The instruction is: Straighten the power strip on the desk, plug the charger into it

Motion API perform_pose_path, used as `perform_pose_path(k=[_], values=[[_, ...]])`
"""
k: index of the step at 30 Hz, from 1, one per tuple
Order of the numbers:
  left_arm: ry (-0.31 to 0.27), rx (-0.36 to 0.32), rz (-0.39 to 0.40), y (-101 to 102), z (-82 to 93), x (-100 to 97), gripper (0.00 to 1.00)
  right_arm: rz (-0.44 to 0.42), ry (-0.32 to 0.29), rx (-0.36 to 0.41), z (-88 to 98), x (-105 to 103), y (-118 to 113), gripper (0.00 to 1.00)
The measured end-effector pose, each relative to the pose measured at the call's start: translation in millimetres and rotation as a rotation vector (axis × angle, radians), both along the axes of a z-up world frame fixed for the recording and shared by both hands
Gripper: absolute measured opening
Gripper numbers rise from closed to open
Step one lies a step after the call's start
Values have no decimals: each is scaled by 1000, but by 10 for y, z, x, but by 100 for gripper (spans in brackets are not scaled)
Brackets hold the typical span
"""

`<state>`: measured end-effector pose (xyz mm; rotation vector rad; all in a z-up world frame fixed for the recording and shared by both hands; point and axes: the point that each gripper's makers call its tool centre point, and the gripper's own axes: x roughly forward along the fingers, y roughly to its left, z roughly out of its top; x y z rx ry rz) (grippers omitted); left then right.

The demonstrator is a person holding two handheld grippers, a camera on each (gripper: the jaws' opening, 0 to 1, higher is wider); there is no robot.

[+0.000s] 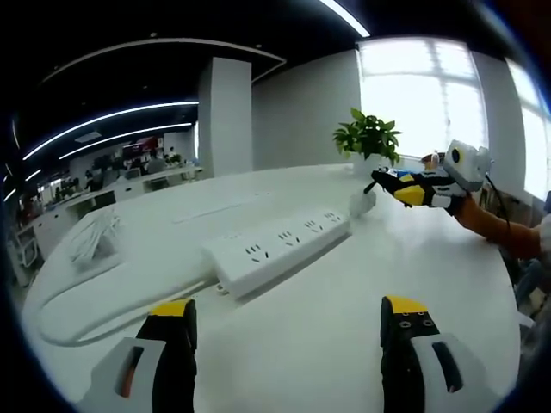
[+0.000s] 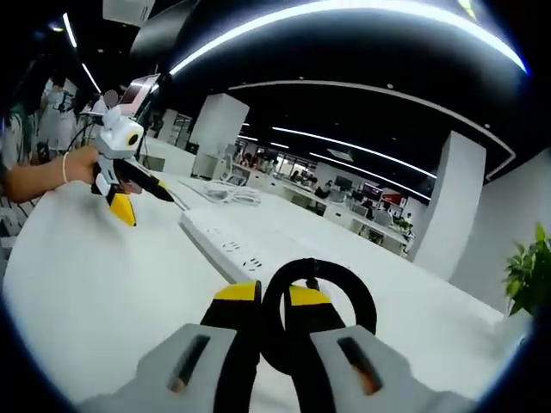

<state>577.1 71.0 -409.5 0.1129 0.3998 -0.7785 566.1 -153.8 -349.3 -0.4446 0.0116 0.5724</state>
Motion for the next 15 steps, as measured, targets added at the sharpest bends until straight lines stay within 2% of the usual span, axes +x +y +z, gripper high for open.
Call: perform_pose_path(k=[9,15], values=[[-1,-6,0,12,3,-24,90,0,-51,9,109,-45,77,9],[-1,-7,1,18,5,-8,90,4,-121,9,265,-122,168,9]])
